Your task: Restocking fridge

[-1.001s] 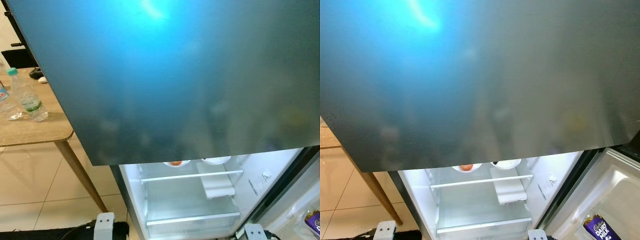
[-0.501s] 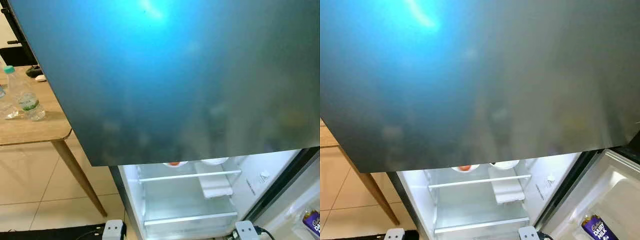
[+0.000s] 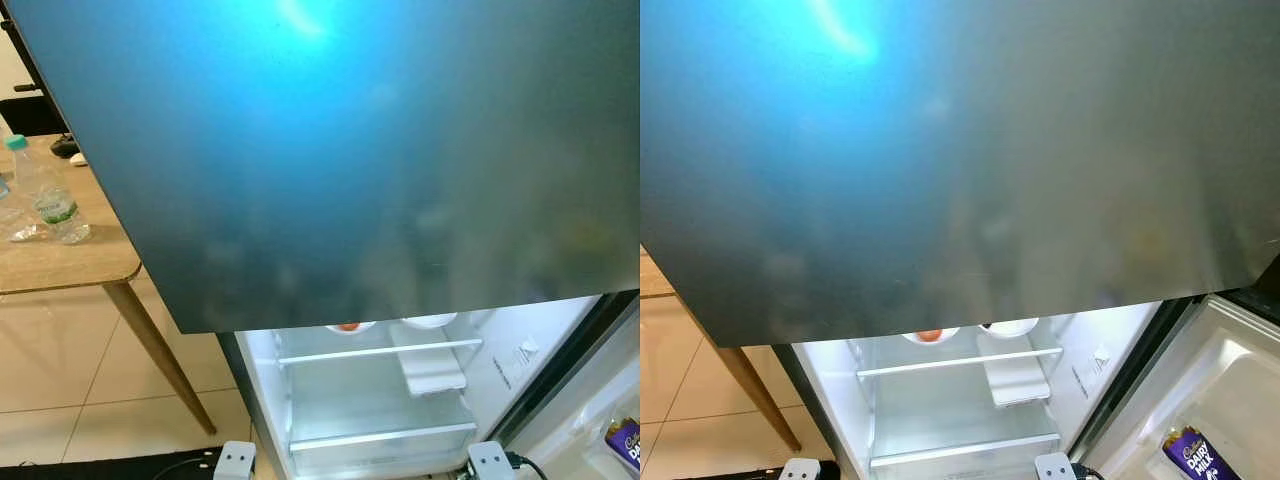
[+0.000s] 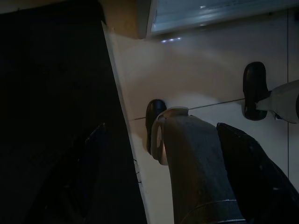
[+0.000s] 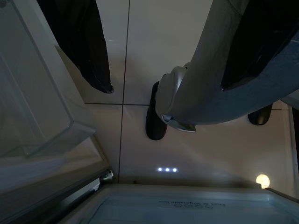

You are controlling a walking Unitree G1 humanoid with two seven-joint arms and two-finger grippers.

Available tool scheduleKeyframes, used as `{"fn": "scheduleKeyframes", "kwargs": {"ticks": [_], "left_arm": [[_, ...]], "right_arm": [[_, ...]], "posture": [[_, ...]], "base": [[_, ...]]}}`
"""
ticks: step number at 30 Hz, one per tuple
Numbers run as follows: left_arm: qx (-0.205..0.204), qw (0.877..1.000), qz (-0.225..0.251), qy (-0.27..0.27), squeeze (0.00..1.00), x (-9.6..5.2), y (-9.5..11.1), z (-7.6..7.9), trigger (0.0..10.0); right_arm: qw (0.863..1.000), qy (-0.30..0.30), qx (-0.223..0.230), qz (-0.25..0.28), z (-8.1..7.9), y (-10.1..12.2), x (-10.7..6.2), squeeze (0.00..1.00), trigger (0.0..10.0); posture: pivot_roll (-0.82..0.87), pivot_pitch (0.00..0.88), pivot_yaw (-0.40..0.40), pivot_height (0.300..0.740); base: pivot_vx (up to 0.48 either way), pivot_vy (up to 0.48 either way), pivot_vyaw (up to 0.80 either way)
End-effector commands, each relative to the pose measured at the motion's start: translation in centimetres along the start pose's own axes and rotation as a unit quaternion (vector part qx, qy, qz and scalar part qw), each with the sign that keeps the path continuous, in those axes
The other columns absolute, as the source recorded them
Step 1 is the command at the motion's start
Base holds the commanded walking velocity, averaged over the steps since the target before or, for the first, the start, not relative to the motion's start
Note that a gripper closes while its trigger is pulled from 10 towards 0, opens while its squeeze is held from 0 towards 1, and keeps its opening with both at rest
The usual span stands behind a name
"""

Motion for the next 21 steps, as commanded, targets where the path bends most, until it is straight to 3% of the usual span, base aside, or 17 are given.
{"fn": "scheduleKeyframes", "kwargs": {"ticks": [1, 12, 21], "left_arm": [[0.008, 1.0, -0.007, 0.004, 0.0, -0.1, -0.2, -0.4, 10.0], [0.009, 1.0, -0.018, -0.001, 0.0, 0.0, -1.0, 0.2, 10.0], [0.016, 1.0, -0.026, 0.001, 0.0, -0.2, -1.7, 0.0, 10.0]], "right_arm": [[1.0, 0.006, -0.001, -0.005, -0.5, -0.4, 0.0, 0.0, 10.0], [1.0, 0.004, -0.003, -0.007, -0.3, -0.5, 0.0, 0.0, 10.0], [1.0, 0.009, -0.004, -0.004, -0.8, -0.2, 0.1, 0.0, 10.0]], "posture": [[-0.06, 0.0, 0.0, 0.74], [-0.05, 0.0, -0.01, 0.74], [-0.04, 0.0, 0.0, 0.74]], "base": [[0.0, 0.0, 0.0], [0.0, 0.0, 0.0], [-0.289, 0.0, 0.0]]}}
Point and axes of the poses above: a point about 5 cm out from each wrist's last joint towards the gripper, its own x axis pointing out of the wrist towards the gripper, its own y axis along the axis of the wrist's last joint, z = x × y, the point moved 6 cm from there along x, pointing out of the wrist towards the gripper
